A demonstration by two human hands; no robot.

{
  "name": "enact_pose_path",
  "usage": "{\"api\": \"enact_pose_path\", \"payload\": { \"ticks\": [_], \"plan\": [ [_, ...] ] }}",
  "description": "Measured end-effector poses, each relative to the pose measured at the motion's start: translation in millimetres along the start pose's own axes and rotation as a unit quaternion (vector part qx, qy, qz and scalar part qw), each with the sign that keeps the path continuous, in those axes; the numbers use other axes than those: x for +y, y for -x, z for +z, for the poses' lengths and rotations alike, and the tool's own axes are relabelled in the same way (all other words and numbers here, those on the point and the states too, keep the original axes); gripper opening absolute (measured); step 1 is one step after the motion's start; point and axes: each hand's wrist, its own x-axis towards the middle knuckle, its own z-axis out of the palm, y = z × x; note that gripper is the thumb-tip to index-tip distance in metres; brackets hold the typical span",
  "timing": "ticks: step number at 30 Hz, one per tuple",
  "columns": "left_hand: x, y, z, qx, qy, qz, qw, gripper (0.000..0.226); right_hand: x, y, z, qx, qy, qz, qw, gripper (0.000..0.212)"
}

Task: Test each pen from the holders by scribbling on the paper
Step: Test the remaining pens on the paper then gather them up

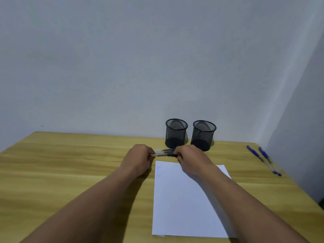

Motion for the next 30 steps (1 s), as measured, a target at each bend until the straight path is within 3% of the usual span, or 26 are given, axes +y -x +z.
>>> {"api": "enact_pose_path", "payload": {
  "ticks": [8, 13, 19, 23, 27, 30],
  "plan": [
    [-4, -6, 3, -0.002, -0.025, 0.018, 1.0, 0.038, -5, -5, 0, 0.005, 0.037, -0.027, 0.999, 0.03],
    [-4, -6, -6, 0.026, -0.045, 0.061, 0.997, 0.03, -8, -3, -7, 0.017, 0.039, -0.034, 0.999, 0.024],
    [4, -11, -36, 0.066, -0.055, 0.12, 0.989, 0.035, -16, 6, -29, 0.036, -0.006, -0.042, 0.998, 0.032],
    [18, -4, -54, 0.125, -0.057, 0.15, 0.979, 0.028, -25, 17, -48, 0.033, -0.067, 0.0, 0.997, 0.02],
    [38, 14, -62, 0.281, 0.032, 0.142, 0.949, 0.043, -31, 32, -58, 0.096, -0.171, 0.053, 0.979, 0.014],
    [50, 28, -61, 0.289, 0.171, 0.046, 0.941, 0.036, -39, 47, -60, 0.125, -0.289, 0.076, 0.946, 0.029]
  ]
}}
